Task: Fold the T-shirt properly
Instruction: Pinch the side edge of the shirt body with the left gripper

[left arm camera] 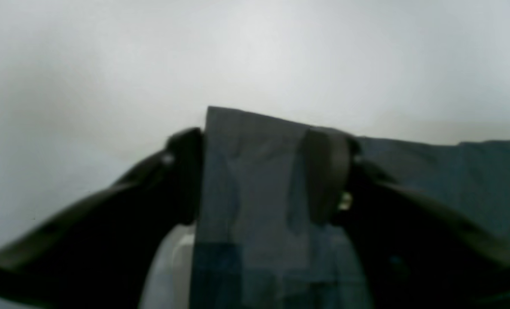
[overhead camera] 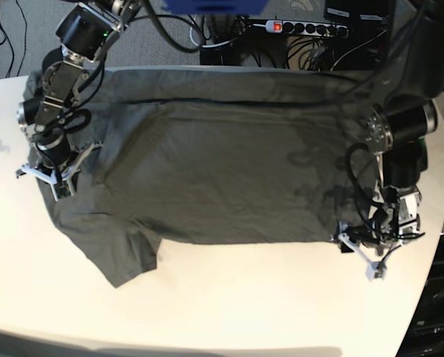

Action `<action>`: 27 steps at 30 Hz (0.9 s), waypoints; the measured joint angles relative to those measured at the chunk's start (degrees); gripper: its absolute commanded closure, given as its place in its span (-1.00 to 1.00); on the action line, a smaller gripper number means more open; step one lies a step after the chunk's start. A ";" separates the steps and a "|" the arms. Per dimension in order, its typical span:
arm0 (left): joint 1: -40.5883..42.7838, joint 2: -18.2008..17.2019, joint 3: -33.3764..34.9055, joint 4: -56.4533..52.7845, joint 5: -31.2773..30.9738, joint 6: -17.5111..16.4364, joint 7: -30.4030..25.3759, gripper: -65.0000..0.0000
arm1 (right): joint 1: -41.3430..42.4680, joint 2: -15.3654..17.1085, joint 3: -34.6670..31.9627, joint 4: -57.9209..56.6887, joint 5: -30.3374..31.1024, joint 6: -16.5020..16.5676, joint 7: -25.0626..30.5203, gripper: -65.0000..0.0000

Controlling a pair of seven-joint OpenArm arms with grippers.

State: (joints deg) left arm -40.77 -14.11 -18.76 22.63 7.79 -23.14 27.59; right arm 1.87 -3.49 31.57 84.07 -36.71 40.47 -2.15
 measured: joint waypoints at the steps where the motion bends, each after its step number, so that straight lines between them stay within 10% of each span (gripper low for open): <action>1: 0.20 0.20 -0.22 0.04 -0.07 0.04 -0.20 0.17 | 0.00 0.00 0.00 0.00 0.00 0.00 -0.02 0.98; 22: 0.76 1.05 -0.20 0.15 -0.98 -0.26 -1.09 0.32 | 0.00 0.00 -0.11 0.00 0.00 0.00 0.00 0.97; 27: 0.76 0.92 -0.20 0.15 -0.96 -0.22 -1.07 0.71 | 0.00 -0.02 -0.11 0.00 0.00 -0.02 0.00 0.97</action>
State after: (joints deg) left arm -40.01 -13.19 -18.96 22.79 6.83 -23.35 26.52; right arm 1.87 -3.51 31.46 84.07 -36.71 40.45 -2.15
